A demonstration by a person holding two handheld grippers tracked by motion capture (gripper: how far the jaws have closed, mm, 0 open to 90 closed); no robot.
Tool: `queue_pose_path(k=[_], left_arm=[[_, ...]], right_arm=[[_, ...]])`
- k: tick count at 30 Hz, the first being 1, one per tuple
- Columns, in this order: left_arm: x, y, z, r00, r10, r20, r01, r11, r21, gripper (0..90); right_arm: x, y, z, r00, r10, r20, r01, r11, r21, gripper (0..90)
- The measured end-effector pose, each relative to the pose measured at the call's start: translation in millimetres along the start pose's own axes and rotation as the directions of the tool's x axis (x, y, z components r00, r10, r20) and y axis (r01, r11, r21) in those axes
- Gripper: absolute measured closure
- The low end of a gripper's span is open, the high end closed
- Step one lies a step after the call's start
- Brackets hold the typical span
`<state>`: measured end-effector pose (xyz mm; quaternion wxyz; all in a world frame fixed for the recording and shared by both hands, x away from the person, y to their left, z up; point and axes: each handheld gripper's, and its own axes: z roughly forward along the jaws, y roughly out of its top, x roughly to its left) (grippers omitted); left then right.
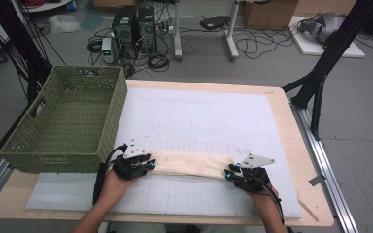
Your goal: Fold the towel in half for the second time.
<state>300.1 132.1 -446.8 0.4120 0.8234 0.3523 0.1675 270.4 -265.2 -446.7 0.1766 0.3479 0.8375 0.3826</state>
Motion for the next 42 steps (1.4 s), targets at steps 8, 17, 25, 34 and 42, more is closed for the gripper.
queue_pose_path(k=[8, 17, 25, 34, 42], left_arm=[[3.9, -0.2, -7.9, 0.9995, -0.032, 0.003, 0.032, 0.9994, -0.016, 65.5], [19.2, 3.4, -31.9, 0.9923, -0.118, 0.036, 0.123, 0.9705, -0.207, 57.0], [20.8, 7.1, -43.1, 0.9898, -0.111, 0.089, 0.133, 0.9456, -0.297, 44.8], [16.3, 11.8, -49.0, 0.9898, -0.111, 0.089, 0.136, 0.9269, -0.35, 20.4], [18.2, 10.0, -52.5, 0.9893, -0.108, 0.099, 0.136, 0.9212, -0.364, 18.9]], right_arm=[[-0.3, 0.4, -2.9, 0.9995, 0.028, -0.014, -0.029, 1.0, -0.004, 63.5], [-2.6, 3.0, -21.7, 0.9987, 0.051, 0.002, -0.051, 0.99, -0.134, 54.2], [-5.3, 4.1, -40.3, 0.9974, 0.048, 0.055, -0.037, 0.982, -0.184, 51.0], [-8.8, -9.6, -58.0, 0.9893, 0.079, 0.122, -0.054, 0.979, -0.196, 32.3], [-13.3, -13.7, -64.2, 0.9732, 0.13, 0.19, -0.085, 0.97, -0.229, 13.5]])
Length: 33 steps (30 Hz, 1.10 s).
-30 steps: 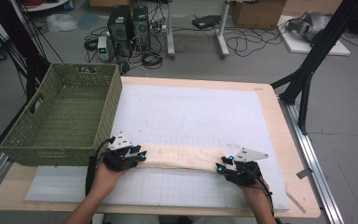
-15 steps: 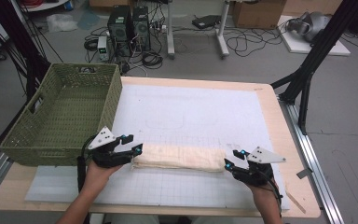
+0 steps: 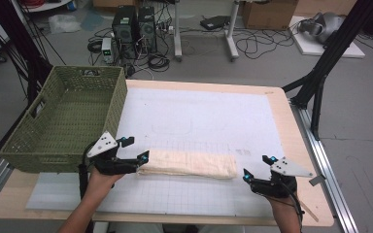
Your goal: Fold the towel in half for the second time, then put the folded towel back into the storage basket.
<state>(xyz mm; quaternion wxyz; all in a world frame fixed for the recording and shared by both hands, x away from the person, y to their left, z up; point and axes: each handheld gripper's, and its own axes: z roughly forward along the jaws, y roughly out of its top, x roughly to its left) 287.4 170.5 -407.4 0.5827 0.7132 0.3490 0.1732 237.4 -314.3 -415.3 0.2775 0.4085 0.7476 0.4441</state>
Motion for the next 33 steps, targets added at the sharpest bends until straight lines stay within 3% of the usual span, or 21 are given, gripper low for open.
queue_pose_path(k=[15, 22, 33], left_arm=[[-0.2, 0.6, -1.0, 0.9998, 0.003, -0.018, -0.003, 1.0, 0.0, 18.9], [0.5, 0.2, -0.7, 0.9998, 0.006, -0.021, -0.006, 1.0, 0.007, 19.0], [-0.4, -0.1, 1.1, 0.9995, -0.024, -0.022, 0.024, 0.9996, 0.014, 18.7]], right_arm=[[-9.6, -0.8, -3.6, 0.9984, 0.028, 0.05, -0.027, 0.999, -0.024, 12.2], [-11.0, -2.5, -4.2, 0.9979, 0.041, 0.05, -0.041, 0.999, -0.018, 12.2], [-8.8, -2.9, -1.1, 0.9979, 0.052, 0.039, -0.051, 0.999, -0.013, 12.2]])
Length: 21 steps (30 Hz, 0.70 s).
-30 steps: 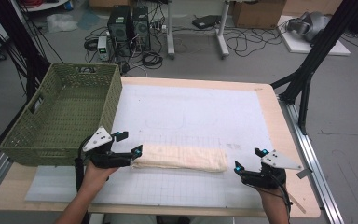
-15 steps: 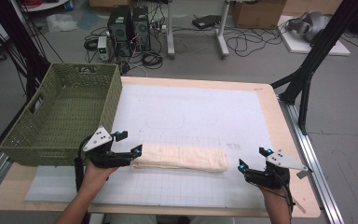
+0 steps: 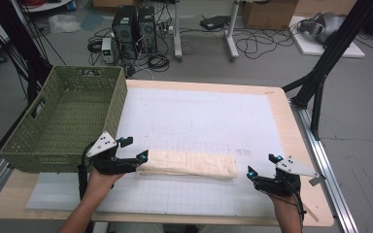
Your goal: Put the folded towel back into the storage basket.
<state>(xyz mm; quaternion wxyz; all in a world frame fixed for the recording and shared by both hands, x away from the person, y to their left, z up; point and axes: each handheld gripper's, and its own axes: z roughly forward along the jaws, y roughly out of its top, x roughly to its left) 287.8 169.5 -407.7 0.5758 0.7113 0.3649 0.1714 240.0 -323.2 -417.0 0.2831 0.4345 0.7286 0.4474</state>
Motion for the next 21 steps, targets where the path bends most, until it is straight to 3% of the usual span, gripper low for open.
queue_pose_path(k=[10, 21], left_arm=[[-2.9, -4.2, 9.0, 0.9999, -0.011, -0.009, 0.011, 0.997, 0.076, 19.1], [2.4, -14.7, 16.2, 0.9978, -0.048, -0.046, 0.056, 0.9809, 0.186, 28.3]], right_arm=[[-0.3, -2.7, -0.8, 1.0, -0.003, -0.008, 0.003, 1.0, 0.006, 12.2], [1.3, -4.1, 1.7, 0.9998, -0.009, -0.015, 0.009, 1.0, 0.027, 12.2]])
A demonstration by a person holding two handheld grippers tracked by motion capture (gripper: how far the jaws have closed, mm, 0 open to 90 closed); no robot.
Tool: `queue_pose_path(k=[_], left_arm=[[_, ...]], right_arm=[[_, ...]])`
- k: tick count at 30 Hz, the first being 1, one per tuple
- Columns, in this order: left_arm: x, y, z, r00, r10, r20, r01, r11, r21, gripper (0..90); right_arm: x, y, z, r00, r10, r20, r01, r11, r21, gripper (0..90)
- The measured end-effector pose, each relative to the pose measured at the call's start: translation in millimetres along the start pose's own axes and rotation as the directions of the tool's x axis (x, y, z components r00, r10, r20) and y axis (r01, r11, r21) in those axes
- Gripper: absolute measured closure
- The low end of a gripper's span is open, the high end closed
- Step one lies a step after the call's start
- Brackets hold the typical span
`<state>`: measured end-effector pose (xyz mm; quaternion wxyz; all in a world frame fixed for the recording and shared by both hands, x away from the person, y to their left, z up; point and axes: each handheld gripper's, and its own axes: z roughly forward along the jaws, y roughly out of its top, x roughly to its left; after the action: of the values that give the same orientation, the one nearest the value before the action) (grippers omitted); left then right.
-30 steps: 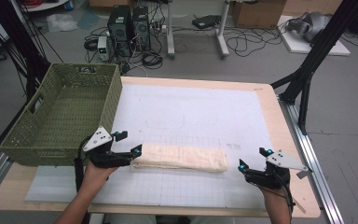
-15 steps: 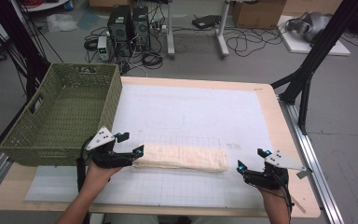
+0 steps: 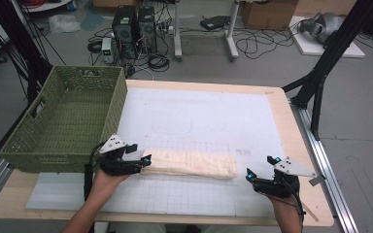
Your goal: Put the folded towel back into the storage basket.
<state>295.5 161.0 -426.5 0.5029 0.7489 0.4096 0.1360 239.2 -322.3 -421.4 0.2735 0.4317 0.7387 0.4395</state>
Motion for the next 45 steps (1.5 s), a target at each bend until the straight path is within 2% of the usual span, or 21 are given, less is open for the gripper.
queue_pose_path(k=[7, 12, 15, 19, 21, 28, 31, 32, 36, 38, 39, 41, 45], left_arm=[[-1.2, -7.6, 9.5, 0.9996, -0.002, -0.028, 0.004, 0.9962, 0.087, 34.0], [-1.5, -13.0, 15.4, 0.9992, 0.001, -0.04, 0.005, 0.9887, 0.15, 34.7], [-4.3, -15.8, 17.7, 0.9989, 0.019, -0.043, -0.01, 0.9818, 0.19, 34.8], [-12.2, -18.0, 16.4, 0.9964, 0.061, -0.059, -0.047, 0.978, 0.203, 34.7], [-16.7, -19.9, 15.5, 0.9944, 0.083, -0.065, -0.068, 0.9761, 0.206, 34.7], [-24.0, -22.8, 15.0, 0.9934, 0.098, -0.06, -0.084, 0.9767, 0.198, 40.7], [-27.2, -24.0, 14.9, 0.9941, 0.103, -0.033, -0.095, 0.978, 0.186, 50.7], [-27.8, -24.2, 14.9, 0.9944, 0.104, -0.022, -0.098, 0.978, 0.184, 56.6], [-31.0, -24.4, 14.7, 0.9915, 0.13, -0.005, -0.127, 0.9773, 0.17, 71.0], [-30.7, -23.7, 14.2, 0.9926, 0.122, -0.003, -0.12, 0.9804, 0.156, 76.6], [-29.6, -22.9, 13.2, 0.9949, 0.101, 0.002, -0.1, 0.9847, 0.143, 78.2], [-27.2, -22.0, 11.7, 0.9965, 0.083, 0.007, -0.083, 0.9883, 0.128, 79.1], [-24.6, -21.2, 10.4, 0.9977, 0.066, 0.012, -0.067, 0.9905, 0.12, 79.1]], right_arm=[[1.5, -0.3, 2.1, 1.0, -0.005, -0.008, 0.005, 1.0, 0.007, 12.2], [2.0, -0.5, 3.1, 0.9999, -0.015, -0.008, 0.015, 1.0, 0.015, 12.2], [2.7, -0.8, 3.9, 0.9998, -0.018, -0.012, 0.018, 1.0, 0.021, 12.3], [3.7, -0.8, 4.3, 0.9996, -0.024, -0.013, 0.024, 0.999, 0.026, 12.2], [3.2, -1.0, 4.5, 0.9996, -0.023, -0.013, 0.023, 0.999, 0.025, 12.3], [3.8, -1.0, 5.6, 0.9996, -0.021, -0.021, 0.021, 0.999, 0.033, 12.3], [4.3, -0.7, 6.5, 0.9993, -0.026, -0.025, 0.027, 0.999, 0.035, 12.3], [5.0, -0.6, 6.8, 0.9994, -0.022, -0.026, 0.023, 0.999, 0.038, 12.3], [5.9, -0.8, 8.8, 0.999, -0.028, -0.035, 0.03, 0.999, 0.042, 12.3], [7.0, -0.8, 9.8, 0.9989, -0.028, -0.038, 0.03, 0.999, 0.045, 12.3], [7.1, -0.7, 10.2, 0.9987, -0.031, -0.04, 0.033, 0.999, 0.043, 12.3], [8.3, -0.4, 11.5, 0.9985, -0.028, -0.046, 0.03, 0.999, 0.04, 12.3], [11.7, 0.8, 15.1, 0.9985, -0.007, -0.054, 0.009, 0.999, 0.036, 12.3]])
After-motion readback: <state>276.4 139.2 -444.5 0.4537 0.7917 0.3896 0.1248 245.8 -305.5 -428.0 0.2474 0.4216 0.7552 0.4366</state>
